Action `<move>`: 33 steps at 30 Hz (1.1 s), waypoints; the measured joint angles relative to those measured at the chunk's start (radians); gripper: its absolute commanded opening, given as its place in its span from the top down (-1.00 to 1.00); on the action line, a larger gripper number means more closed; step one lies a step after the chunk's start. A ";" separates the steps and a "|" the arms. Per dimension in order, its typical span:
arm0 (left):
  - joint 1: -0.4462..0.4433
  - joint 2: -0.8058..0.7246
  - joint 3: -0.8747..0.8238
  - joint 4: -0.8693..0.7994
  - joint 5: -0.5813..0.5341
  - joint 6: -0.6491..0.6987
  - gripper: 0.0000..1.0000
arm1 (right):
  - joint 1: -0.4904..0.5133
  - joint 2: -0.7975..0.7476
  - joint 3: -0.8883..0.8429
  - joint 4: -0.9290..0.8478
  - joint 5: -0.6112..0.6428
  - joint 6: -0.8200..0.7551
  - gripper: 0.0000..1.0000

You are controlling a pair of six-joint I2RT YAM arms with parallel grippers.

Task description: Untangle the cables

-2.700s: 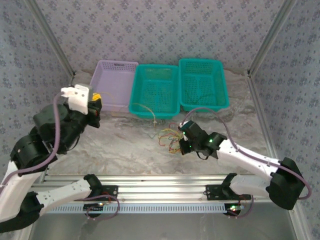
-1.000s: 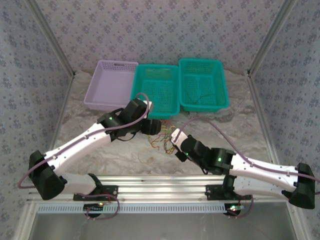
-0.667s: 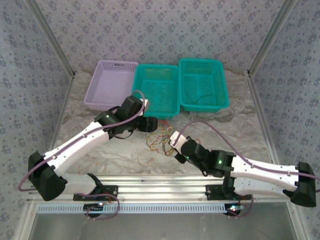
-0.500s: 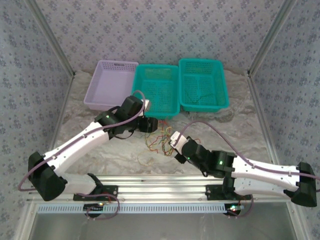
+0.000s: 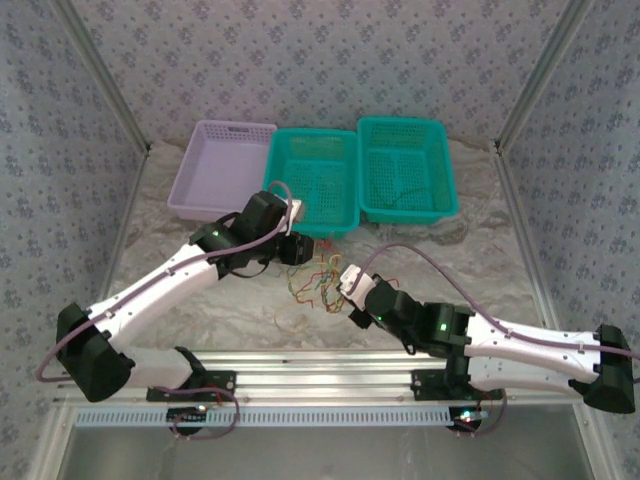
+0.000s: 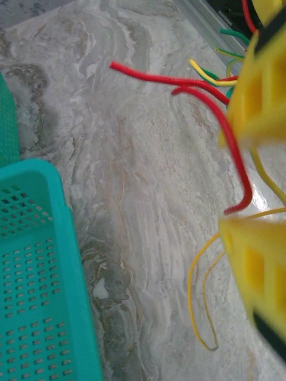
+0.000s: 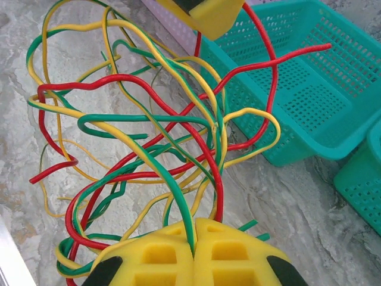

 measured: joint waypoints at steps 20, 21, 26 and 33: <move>0.116 -0.208 -0.150 0.023 -0.063 0.017 1.00 | -0.140 -0.073 -0.008 -0.046 0.054 0.095 1.00; 0.127 -0.219 -0.155 0.016 -0.063 0.018 1.00 | -0.159 -0.087 -0.014 -0.047 0.056 0.108 1.00; 0.186 -0.266 -0.160 -0.037 -0.073 0.029 1.00 | -0.289 -0.160 -0.040 -0.080 0.072 0.193 1.00; 0.241 -0.333 -0.161 -0.129 -0.065 0.060 1.00 | -0.486 -0.224 -0.071 -0.159 0.067 0.335 1.00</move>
